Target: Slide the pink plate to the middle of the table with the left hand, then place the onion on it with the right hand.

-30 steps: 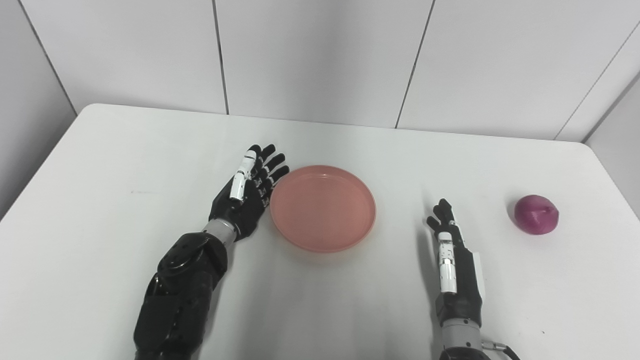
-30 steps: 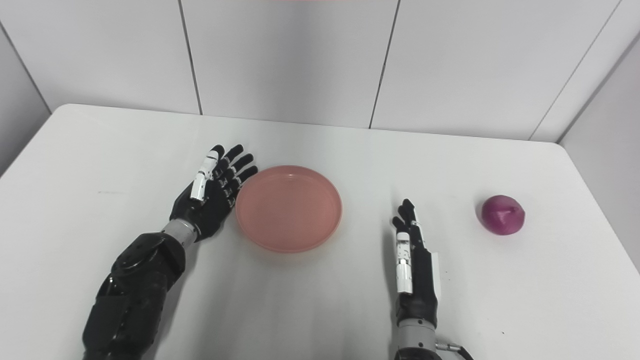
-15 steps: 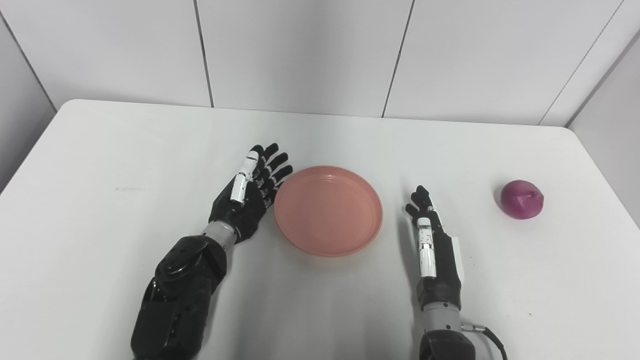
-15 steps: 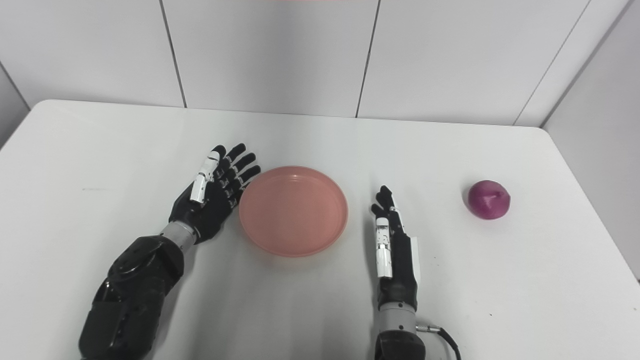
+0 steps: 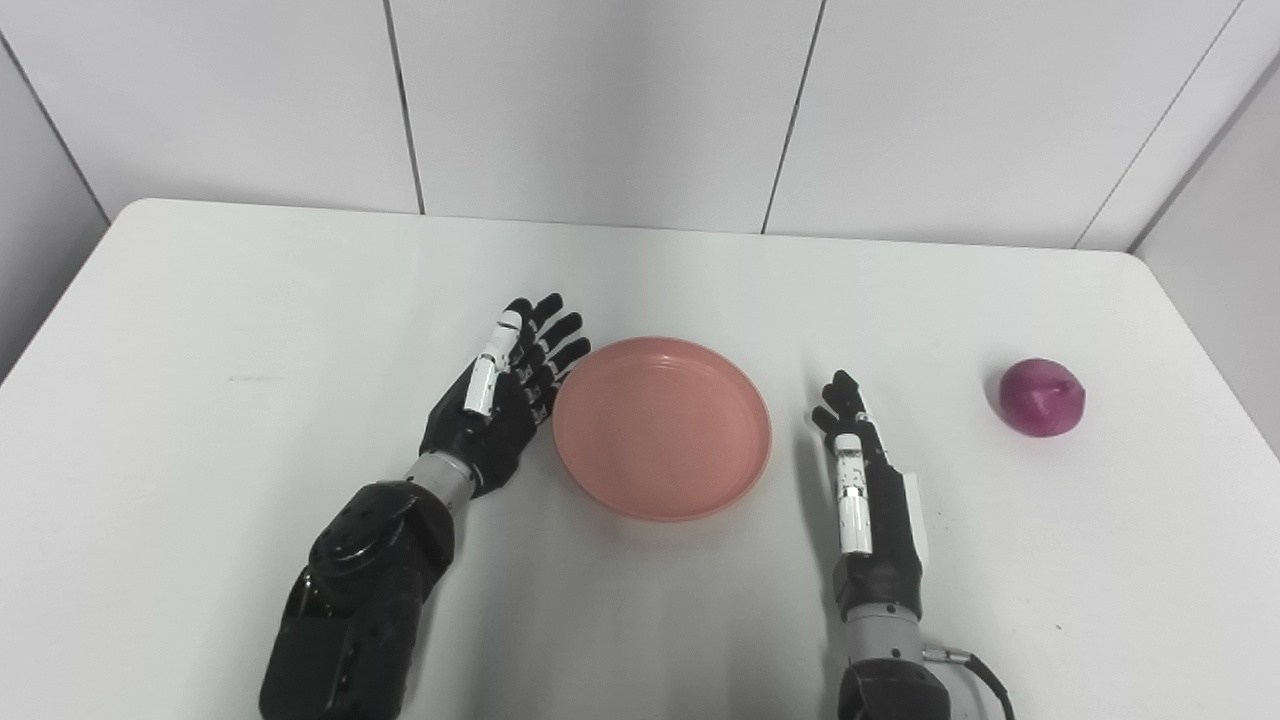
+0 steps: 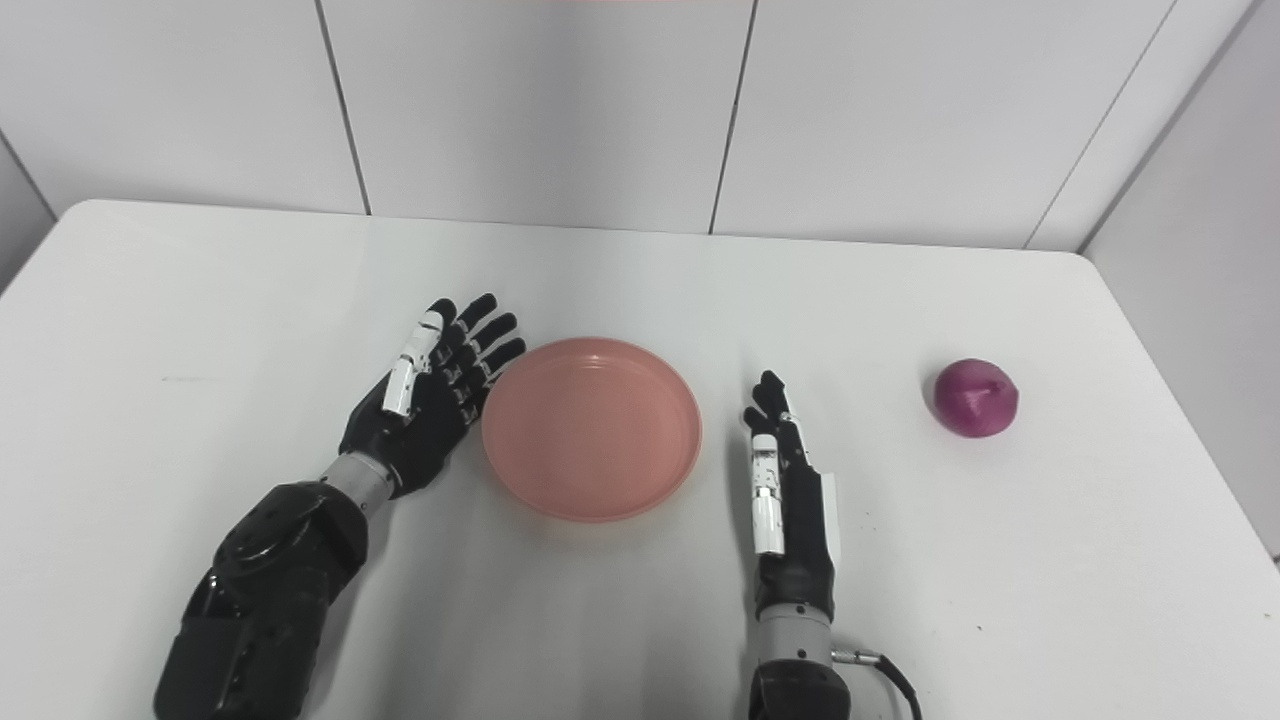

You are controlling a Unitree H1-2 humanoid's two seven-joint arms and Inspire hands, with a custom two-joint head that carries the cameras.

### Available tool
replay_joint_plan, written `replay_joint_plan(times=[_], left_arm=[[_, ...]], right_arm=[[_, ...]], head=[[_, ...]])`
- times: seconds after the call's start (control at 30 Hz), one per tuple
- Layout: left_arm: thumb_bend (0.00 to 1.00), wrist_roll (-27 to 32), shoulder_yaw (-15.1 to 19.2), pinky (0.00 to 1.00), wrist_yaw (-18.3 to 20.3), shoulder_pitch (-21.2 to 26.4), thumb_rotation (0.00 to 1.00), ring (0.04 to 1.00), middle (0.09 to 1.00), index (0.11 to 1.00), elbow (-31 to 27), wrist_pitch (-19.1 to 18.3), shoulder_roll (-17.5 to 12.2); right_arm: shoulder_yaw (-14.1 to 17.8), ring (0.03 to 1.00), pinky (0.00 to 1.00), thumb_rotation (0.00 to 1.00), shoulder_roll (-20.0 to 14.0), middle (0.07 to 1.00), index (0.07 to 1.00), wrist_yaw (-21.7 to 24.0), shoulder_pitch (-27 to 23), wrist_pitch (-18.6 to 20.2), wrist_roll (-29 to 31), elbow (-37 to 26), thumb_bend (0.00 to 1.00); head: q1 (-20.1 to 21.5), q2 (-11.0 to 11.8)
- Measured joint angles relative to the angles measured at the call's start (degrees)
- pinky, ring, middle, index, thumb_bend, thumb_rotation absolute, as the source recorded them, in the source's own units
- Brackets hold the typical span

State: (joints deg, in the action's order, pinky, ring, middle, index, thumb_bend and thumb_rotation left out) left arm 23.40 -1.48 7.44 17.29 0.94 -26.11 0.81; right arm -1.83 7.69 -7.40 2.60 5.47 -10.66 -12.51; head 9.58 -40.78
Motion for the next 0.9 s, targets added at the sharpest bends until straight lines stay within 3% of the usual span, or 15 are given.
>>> replay_joint_plan(times=[0.27, 0.47, 0.5, 0.6, 0.67, 0.77, 0.9], left_arm=[[0.45, -0.62, 0.21, 0.93, -0.01, -0.41, 1.0, 0.959, 0.975, 0.962, -0.4, 0.25, 0.21], [0.45, -1.1, 0.37, 0.93, 0.18, -0.56, 1.0, 0.957, 0.969, 0.961, -0.26, 0.86, 0.36], [0.45, -1.13, 0.39, 0.94, 0.23, -0.56, 1.0, 0.961, 0.972, 0.963, -0.19, 0.98, 0.39], [0.45, -1.47, 0.36, 0.95, 0.56, -0.56, 1.0, 0.967, 0.977, 0.966, 0.53, 2.33, 0.4], [0.45, -2.02, 0.37, 0.96, 0.99, -0.53, 1.0, 0.969, 0.98, 0.969, 1.11, 3.32, 0.46], [0.44, -2.33, 0.39, 0.96, 1.19, -0.5, 1.0, 0.962, 0.974, 0.966, 1.83, 4.57, 0.82], [0.44, -2.86, 0.32, 0.95, 1.21, -0.5, 1.0, 0.958, 0.971, 0.967, 2.21, 5.48, 1.21]], right_arm=[[0.12, 0.9, 0.94, 1.0, -0.37, 0.914, 0.925, -0.75, -0.07, -0.01, -1.87, -0.01, 0.22], [0.44, 0.891, 0.88, 1.0, -2.39, 0.91, 0.916, -0.76, -1.0, 0.03, -3.8, -1.75, 0.29], [0.55, 0.895, 0.85, 0.93, -2.85, 0.914, 0.914, -0.68, -1.36, 0.33, -4.33, -2.61, 0.33], [0.66, 0.904, 0.84, 0.84, -4.92, 0.92, 0.915, 0.38, -2.88, 3.88, -6.47, -6.75, 0.36], [1.0, 0.897, 0.82, 0.72, -6.16, 0.926, 0.911, 1.51, -3.75, 5.9, -6.61, -8.75, 0.36], [1.15, 0.923, 0.86, 0.72, -7.9, 0.91, 0.894, 2.46, -4.35, 8.32, -9.03, -10.68, 0.39], [1.0, 0.884, 0.82, 0.72, -11.3, 0.898, 0.891, 4.61, -5.65, 11.23, -12.75, -12.46, 0.45]], head=[[1.93, 0.26], [4.3, 0.62], [4.92, 0.88], [5.27, 1.14], [5.62, 1.32], [6.15, 1.49], [7.2, 1.67]])
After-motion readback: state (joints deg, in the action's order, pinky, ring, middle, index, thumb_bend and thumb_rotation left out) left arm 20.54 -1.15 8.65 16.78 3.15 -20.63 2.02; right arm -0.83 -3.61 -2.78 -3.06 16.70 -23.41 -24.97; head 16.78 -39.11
